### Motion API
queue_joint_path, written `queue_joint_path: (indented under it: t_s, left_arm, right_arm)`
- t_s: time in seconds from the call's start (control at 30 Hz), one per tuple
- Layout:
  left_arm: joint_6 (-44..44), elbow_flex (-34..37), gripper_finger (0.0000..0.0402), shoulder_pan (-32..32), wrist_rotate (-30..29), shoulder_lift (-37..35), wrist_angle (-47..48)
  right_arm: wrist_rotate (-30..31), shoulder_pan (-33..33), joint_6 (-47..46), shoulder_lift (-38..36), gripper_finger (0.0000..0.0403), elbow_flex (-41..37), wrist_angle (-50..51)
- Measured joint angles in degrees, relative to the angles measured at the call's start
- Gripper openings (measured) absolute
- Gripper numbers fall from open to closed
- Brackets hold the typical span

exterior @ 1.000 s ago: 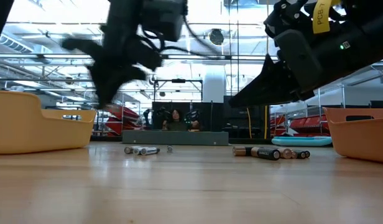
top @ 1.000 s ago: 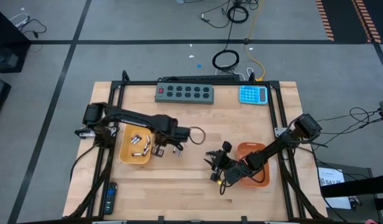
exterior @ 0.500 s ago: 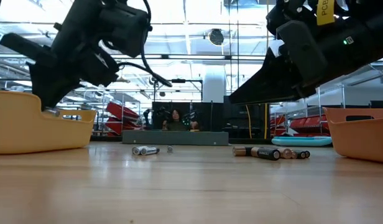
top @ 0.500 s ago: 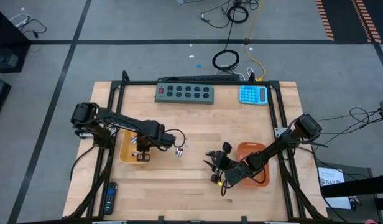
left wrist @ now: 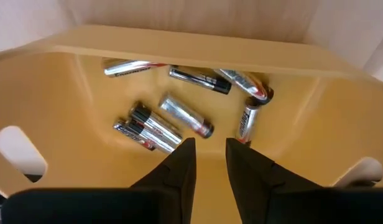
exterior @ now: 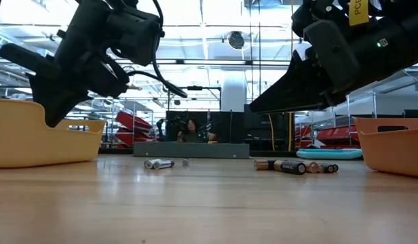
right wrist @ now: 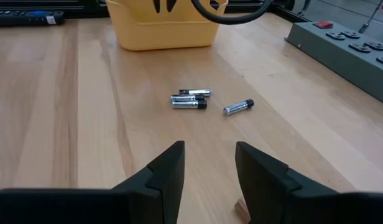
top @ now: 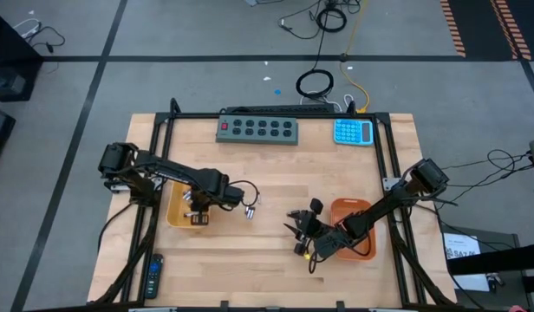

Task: Sort batteries
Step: Put the silver battery into the yellow bin

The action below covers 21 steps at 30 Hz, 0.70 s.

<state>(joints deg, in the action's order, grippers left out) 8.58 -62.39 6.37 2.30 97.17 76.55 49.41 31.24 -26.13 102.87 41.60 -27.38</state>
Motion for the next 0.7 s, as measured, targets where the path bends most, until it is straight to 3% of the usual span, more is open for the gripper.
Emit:
queue_joint_path:
  t_s: [0.33,0.47,0.7]
  left_arm:
    - [-0.42,-2.2,0.01,0.04,-5.77,-0.24,4.24]
    - [-0.09,-5.3,0.01,0.5,-10.93,-2.43,4.88]
    - [-0.38,-6.75,0.01,0.57,-18.69,-5.14,-8.04]
  right_arm:
    - [0.46,0.0,-0.71,0.0,0.0134,0.0,-0.35]
    - [1.22,-0.07,-0.65,0.0,0.0134,0.0,-0.6]
    - [0.31,-1.96,2.48,0.02,0.0134,0.93,-4.09]
